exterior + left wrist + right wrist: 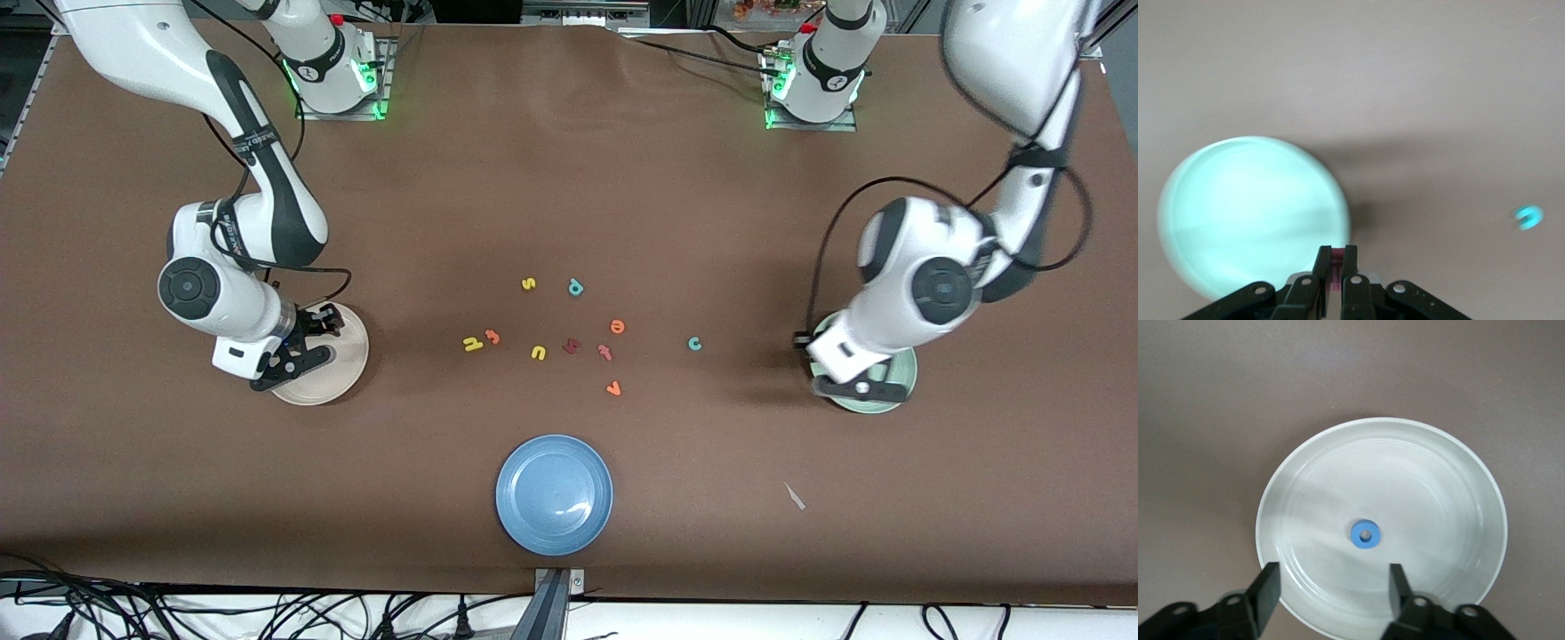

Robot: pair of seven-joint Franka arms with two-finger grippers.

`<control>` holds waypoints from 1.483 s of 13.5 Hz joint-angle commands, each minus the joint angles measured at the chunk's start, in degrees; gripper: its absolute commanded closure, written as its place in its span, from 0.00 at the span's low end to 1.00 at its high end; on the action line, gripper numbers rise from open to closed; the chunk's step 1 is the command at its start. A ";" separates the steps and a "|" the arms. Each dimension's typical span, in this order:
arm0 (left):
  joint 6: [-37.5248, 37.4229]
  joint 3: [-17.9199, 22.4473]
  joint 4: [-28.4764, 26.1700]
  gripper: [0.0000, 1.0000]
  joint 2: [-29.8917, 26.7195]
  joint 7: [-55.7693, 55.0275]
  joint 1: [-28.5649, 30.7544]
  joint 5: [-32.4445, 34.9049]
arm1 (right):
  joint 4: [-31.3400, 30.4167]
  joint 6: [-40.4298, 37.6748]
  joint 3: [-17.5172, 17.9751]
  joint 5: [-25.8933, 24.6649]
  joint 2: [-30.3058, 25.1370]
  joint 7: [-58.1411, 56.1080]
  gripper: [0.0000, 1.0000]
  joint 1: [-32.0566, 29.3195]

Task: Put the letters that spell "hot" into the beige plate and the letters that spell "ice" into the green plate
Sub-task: 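Put the blue o and maroon letter on beige and green plates, then grasp the teal c with the left gripper while the right gripper reaches yellow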

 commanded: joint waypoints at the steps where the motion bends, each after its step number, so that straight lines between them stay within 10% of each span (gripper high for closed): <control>1: -5.32 -0.62 -0.77 1.00 -0.99 10.53 6.86 1.02 | -0.55 0.32 2.04 -0.28 -1.13 2.29 0.01 0.86; 8: -2.09 -0.62 -0.86 0.87 7.19 14.71 11.20 1.11 | 6.82 0.84 3.72 -0.36 5.09 30.05 0.02 14.46; 9: -2.09 -0.62 -0.77 0.65 7.19 14.54 11.11 1.11 | 7.79 1.45 3.63 -0.62 6.41 33.31 0.02 16.84; 10: -2.09 -0.62 -0.60 0.10 7.10 14.45 11.11 1.02 | 8.67 3.72 3.46 -0.80 7.73 35.60 0.02 18.95; 11: -2.26 -0.71 0.88 0.00 7.01 13.84 10.67 0.93 | 8.68 6.44 3.37 -0.89 9.31 37.45 0.02 20.28; 20: 0.79 -4.22 6.09 0.00 8.49 -21.99 -3.02 -3.55 | 7.97 10.86 2.75 -3.18 10.55 33.25 0.04 17.66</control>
